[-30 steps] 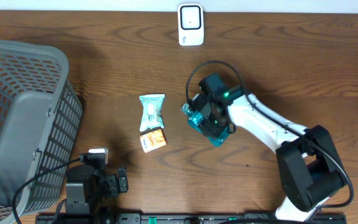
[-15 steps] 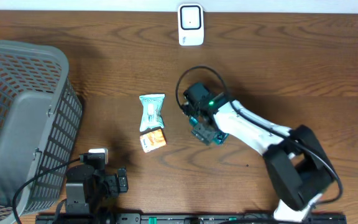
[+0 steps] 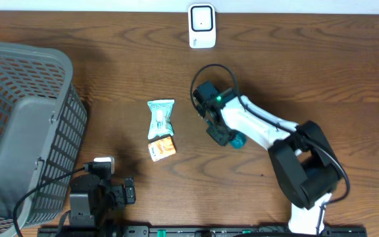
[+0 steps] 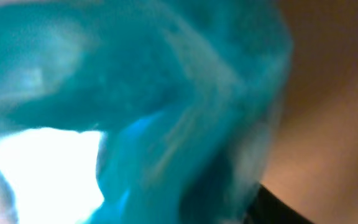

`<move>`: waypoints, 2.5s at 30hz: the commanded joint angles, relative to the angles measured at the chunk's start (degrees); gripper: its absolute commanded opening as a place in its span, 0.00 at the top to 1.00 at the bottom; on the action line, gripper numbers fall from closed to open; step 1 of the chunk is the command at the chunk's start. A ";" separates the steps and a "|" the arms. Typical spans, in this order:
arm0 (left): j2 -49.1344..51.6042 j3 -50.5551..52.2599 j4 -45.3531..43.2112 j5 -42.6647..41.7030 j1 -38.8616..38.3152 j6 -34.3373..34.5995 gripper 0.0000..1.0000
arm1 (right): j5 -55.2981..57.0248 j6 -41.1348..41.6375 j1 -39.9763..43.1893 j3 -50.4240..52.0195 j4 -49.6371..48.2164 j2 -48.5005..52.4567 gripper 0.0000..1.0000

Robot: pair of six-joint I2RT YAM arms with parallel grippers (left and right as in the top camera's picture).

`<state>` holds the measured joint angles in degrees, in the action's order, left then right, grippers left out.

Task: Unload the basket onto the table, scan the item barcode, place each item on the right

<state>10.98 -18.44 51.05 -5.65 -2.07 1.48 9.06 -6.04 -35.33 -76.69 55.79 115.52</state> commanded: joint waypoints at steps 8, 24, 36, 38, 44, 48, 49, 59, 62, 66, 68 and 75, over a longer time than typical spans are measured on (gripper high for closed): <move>-0.20 -0.42 0.13 0.17 0.11 0.09 0.02 | -14.73 -4.35 4.31 -8.07 4.24 1.60 0.54; -0.20 -0.42 0.13 0.17 0.13 0.09 0.02 | -31.52 -10.93 12.74 -8.04 1.40 1.60 0.50; -0.20 -0.42 0.13 0.17 0.13 0.09 0.02 | -30.23 -10.14 12.66 -8.07 0.70 1.46 0.35; -0.20 -0.42 0.13 0.17 0.13 0.09 0.02 | -30.21 -8.98 12.33 -8.07 1.05 1.16 0.21; -0.20 -0.42 0.13 0.17 0.11 0.09 0.02 | -29.94 -8.72 12.37 -8.07 0.57 -0.50 0.01; -0.20 -0.42 0.13 0.17 0.13 0.09 0.02 | -24.74 -5.33 12.41 -8.07 -0.15 -0.50 0.01; -0.20 -0.42 0.13 0.17 0.13 0.09 0.02 | -24.17 -5.33 12.37 -8.07 -0.20 -0.50 0.01; -0.20 -0.42 0.13 0.17 0.13 0.09 0.02 | -23.93 -1.75 4.24 -8.07 -2.27 -6.34 0.01; -0.20 -0.42 0.13 0.17 0.13 0.09 0.03 | -18.34 -2.05 0.26 -6.84 -5.60 -5.31 0.01; -0.20 -0.42 0.13 0.17 0.13 0.09 0.02 | 0.68 5.49 -4.57 -6.43 -6.62 -2.38 0.01; -0.20 -0.42 0.13 0.17 0.13 0.09 0.02 | 7.80 8.15 -7.54 -6.43 -7.19 -0.66 0.01; -0.20 -0.42 0.13 0.17 0.13 0.09 0.02 | 9.70 11.23 -10.91 -6.43 -6.97 3.56 0.15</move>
<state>10.98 -18.46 51.05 -5.63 -2.07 1.48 15.66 2.57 -46.00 -83.50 48.64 117.49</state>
